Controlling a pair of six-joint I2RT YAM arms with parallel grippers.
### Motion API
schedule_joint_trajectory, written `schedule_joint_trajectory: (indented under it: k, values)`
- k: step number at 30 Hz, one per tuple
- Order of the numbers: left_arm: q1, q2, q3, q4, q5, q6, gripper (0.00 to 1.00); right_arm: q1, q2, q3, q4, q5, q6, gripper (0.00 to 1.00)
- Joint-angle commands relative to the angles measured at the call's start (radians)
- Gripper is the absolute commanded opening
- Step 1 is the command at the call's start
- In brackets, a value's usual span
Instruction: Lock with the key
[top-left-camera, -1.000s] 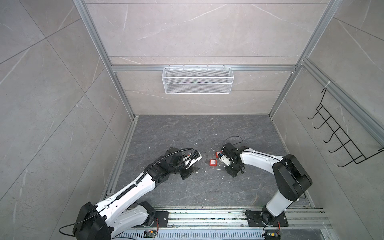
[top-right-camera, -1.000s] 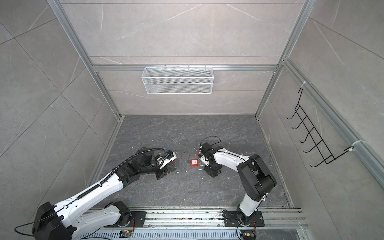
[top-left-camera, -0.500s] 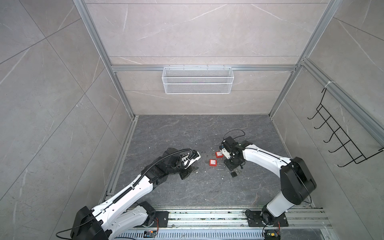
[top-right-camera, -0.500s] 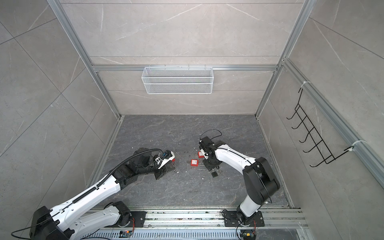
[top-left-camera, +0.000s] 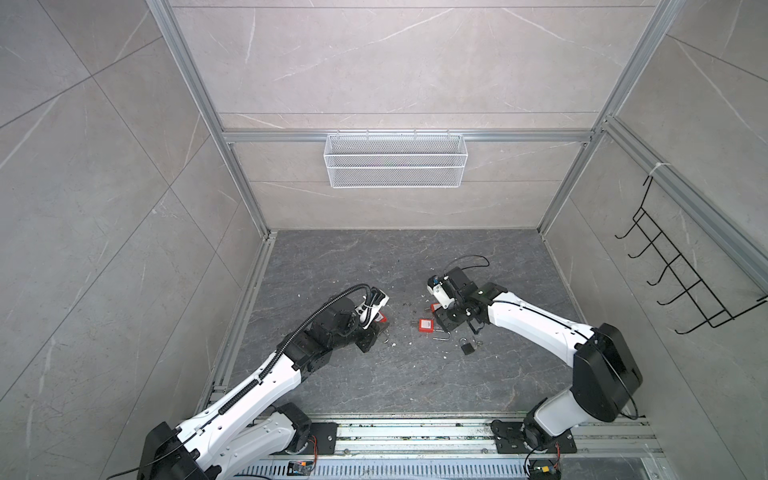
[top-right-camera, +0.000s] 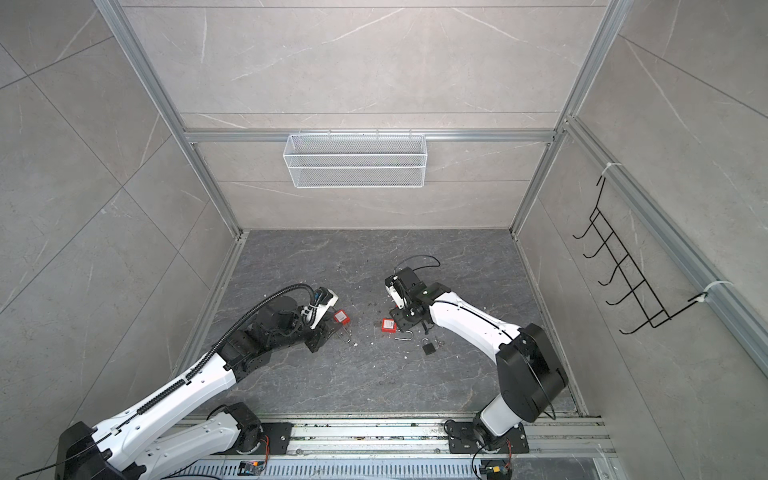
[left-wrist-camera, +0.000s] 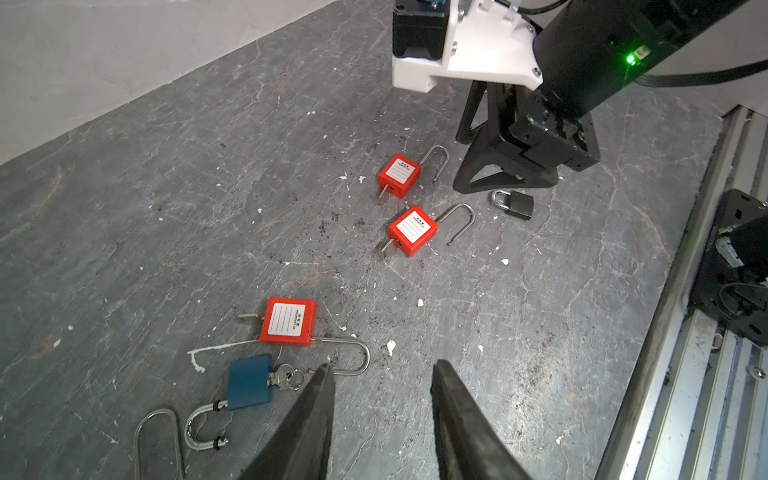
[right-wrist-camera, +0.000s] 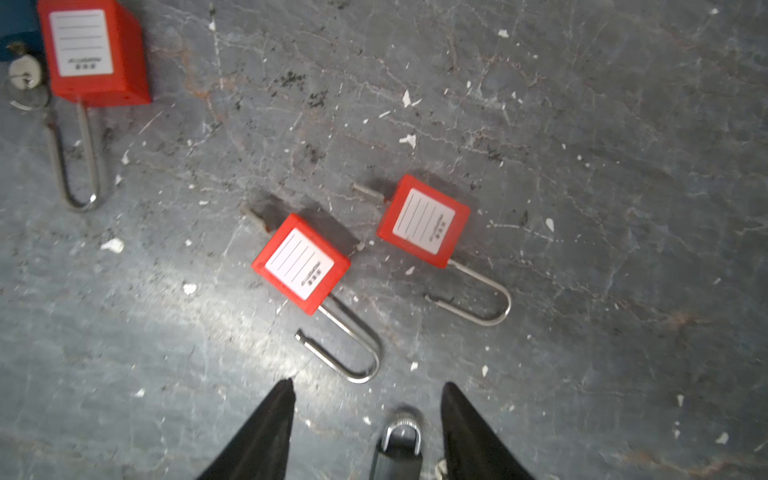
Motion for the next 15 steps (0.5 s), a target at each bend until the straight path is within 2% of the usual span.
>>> schedule_joint_trajectory:
  k: [1, 5, 8, 9, 11, 15]
  values:
    - [0.008, 0.022, 0.014, 0.030, -0.022, -0.068, 0.41, 0.003, 0.065, 0.104, 0.006, 0.072, 0.212, 0.59]
    - [0.014, 0.065, 0.022, 0.047, -0.029, -0.067, 0.41, 0.012, 0.124, 0.174, -0.042, 0.074, 0.566, 0.62]
    - [0.019, 0.101, 0.036, 0.058, -0.056, -0.068, 0.41, 0.019, 0.093, 0.120, 0.040, 0.111, 0.843, 0.65]
    - [0.023, 0.110, 0.043, 0.059, -0.058, -0.065, 0.41, 0.019, 0.084, 0.103, 0.059, 0.114, 0.946, 0.70]
    - [0.029, 0.121, 0.053, 0.061, -0.061, -0.064, 0.41, 0.021, 0.090, 0.108, 0.048, 0.135, 1.115, 0.72]
    - [0.038, 0.121, 0.059, 0.078, -0.058, -0.069, 0.41, 0.028, 0.153, 0.171, -0.022, 0.161, 1.382, 0.71]
